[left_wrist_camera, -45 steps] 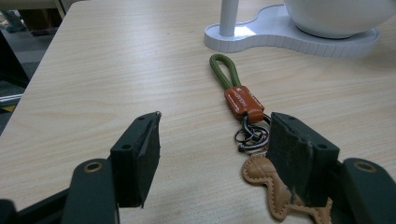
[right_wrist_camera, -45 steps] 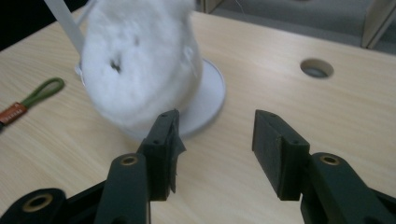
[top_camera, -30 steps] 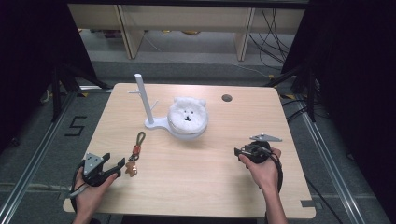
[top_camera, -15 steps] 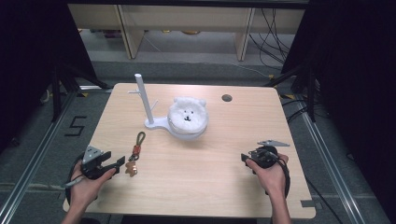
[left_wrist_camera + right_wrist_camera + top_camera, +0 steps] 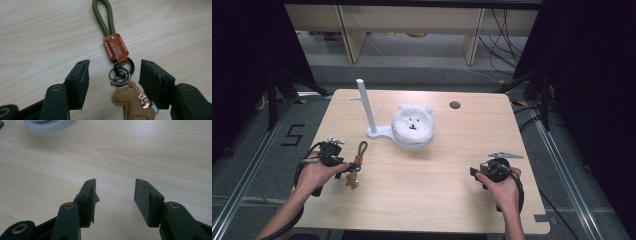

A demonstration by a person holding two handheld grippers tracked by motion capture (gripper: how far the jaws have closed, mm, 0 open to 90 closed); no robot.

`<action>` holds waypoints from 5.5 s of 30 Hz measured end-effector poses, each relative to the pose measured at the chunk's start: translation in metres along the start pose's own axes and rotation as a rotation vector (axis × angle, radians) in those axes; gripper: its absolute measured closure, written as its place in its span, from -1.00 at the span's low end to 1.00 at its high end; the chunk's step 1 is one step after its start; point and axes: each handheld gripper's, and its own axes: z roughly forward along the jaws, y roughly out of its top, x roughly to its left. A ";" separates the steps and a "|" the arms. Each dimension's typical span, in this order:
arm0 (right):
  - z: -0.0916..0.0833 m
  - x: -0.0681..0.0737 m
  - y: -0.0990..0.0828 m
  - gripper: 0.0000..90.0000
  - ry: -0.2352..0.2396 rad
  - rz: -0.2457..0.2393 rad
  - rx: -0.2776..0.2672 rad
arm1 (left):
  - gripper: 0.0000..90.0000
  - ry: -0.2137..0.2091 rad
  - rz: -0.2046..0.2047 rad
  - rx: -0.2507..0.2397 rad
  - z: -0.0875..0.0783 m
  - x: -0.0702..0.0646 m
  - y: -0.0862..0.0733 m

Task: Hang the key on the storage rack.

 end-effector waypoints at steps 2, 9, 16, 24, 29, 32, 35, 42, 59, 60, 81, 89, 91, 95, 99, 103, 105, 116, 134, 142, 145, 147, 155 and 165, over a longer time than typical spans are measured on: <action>0.000 -0.001 0.000 0.19 0.012 0.001 0.003 | -0.09 -0.005 -0.037 0.014 0.004 -0.003 0.006; 0.000 -0.001 -0.001 0.18 0.015 0.017 0.004 | -0.07 0.015 -0.039 0.110 0.015 -0.003 0.022; 0.001 -0.001 -0.002 0.18 0.010 0.015 0.005 | -0.04 0.022 -0.052 0.156 0.026 -0.006 0.030; 0.003 -0.001 -0.002 0.18 0.006 0.011 0.006 | -0.03 0.031 -0.029 0.188 0.031 -0.012 0.036; 0.002 0.000 -0.002 0.18 0.026 0.023 0.010 | 0.01 0.038 -0.014 0.197 0.034 -0.015 0.039; 0.003 -0.002 -0.002 0.18 0.027 0.001 -0.008 | 0.06 0.046 0.026 0.187 0.037 -0.012 0.040; 0.003 -0.001 -0.002 0.18 0.028 0.002 -0.009 | 0.10 0.045 0.032 0.193 0.038 -0.011 0.041; 0.004 0.000 -0.002 0.19 0.022 0.000 -0.001 | 0.22 0.088 0.051 0.209 0.041 -0.011 0.042; 0.003 0.001 -0.003 0.19 0.046 0.026 0.014 | 0.49 0.066 0.062 0.195 0.043 -0.017 0.041; 0.003 0.002 -0.003 0.19 0.034 0.024 0.014 | 0.50 0.059 0.057 0.190 0.043 -0.016 0.040; 0.003 -0.002 -0.004 0.18 0.022 -0.006 -0.016 | 0.54 -0.027 0.122 0.004 0.020 0.000 0.015; 0.003 -0.002 -0.004 0.18 0.012 -0.008 -0.037 | 0.54 -0.098 0.106 -0.157 0.014 0.002 -0.010; 0.003 -0.003 -0.004 0.18 0.019 -0.014 -0.042 | 0.54 -0.101 0.109 -0.181 0.013 0.001 -0.016; 0.003 -0.001 -0.004 0.18 0.000 -0.004 -0.033 | 0.54 -0.092 0.141 -0.213 0.008 0.001 -0.023; 0.003 -0.001 -0.005 0.18 -0.007 -0.001 -0.034 | 0.54 -0.101 0.109 -0.292 0.005 -0.002 -0.029; 0.003 -0.003 -0.005 0.18 0.005 -0.022 -0.050 | 0.53 -0.111 0.091 -0.367 0.004 -0.005 -0.035; 0.004 -0.002 -0.006 0.18 0.017 -0.020 -0.059 | 0.53 -0.116 0.084 -0.404 0.004 -0.005 -0.039; 0.004 -0.002 -0.007 0.17 0.002 -0.020 -0.060 | 0.53 -0.126 0.031 -0.533 -0.009 -0.004 -0.048; 0.004 0.000 -0.007 0.15 0.024 -0.026 -0.065 | 0.53 -0.116 -0.004 -0.655 -0.033 0.000 -0.036; 0.005 0.000 -0.007 0.15 0.013 -0.028 -0.068 | 0.53 -0.118 0.006 -0.689 -0.040 -0.002 -0.023; 0.003 0.000 -0.007 0.15 0.018 -0.031 -0.064 | 0.53 -0.114 0.007 -0.697 -0.042 -0.004 -0.020; 0.003 -0.001 -0.007 0.15 0.024 -0.022 -0.073 | 0.53 -0.114 0.009 -0.706 -0.042 -0.005 -0.017; 0.002 -0.001 -0.006 0.15 0.011 -0.025 -0.083 | 0.53 -0.112 0.029 -0.724 -0.046 -0.008 -0.006; 0.001 0.000 -0.007 0.14 0.013 -0.025 -0.069 | 0.53 -0.106 0.028 -0.738 -0.046 -0.007 0.003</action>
